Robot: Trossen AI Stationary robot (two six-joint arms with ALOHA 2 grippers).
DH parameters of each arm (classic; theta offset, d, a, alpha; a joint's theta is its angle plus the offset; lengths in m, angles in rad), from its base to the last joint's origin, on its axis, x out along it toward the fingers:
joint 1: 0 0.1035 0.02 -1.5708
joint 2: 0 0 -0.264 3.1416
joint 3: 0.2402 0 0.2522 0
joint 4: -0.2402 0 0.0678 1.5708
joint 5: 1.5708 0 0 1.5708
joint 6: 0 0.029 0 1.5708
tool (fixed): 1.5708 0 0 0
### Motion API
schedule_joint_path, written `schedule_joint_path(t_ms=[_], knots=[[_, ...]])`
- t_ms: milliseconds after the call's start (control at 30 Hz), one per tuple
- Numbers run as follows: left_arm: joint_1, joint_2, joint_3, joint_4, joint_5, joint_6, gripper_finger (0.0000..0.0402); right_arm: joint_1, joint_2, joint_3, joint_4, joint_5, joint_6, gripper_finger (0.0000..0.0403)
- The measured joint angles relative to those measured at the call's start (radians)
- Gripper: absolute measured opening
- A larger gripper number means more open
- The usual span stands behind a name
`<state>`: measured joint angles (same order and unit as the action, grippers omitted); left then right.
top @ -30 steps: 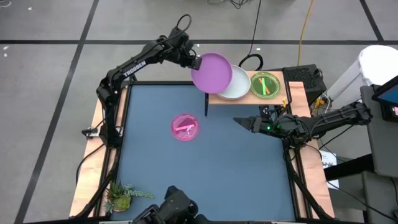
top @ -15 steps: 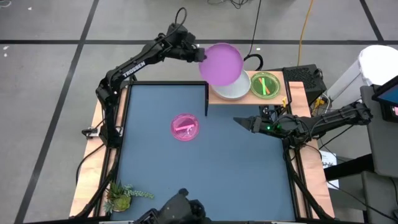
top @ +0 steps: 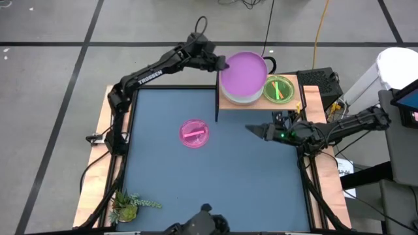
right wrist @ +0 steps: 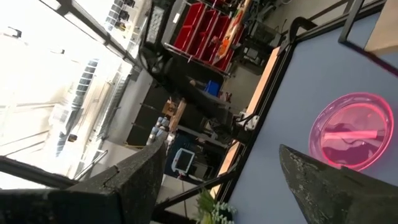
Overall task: Place and stack plates onto a shelf
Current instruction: Stack the large purple plate on the large white plate on the shelf
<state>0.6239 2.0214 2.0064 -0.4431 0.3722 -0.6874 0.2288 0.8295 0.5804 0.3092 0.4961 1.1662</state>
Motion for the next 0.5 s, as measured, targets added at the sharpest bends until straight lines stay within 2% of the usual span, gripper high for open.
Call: schedule_joint_path(t_ms=[500], knots=[[-0.018, 0.073, 0.000, -0.011, -0.032, 0.016, 0.0037, 0.049, 0.000, 0.000, 0.000, 0.005, 0.025, 0.0295]])
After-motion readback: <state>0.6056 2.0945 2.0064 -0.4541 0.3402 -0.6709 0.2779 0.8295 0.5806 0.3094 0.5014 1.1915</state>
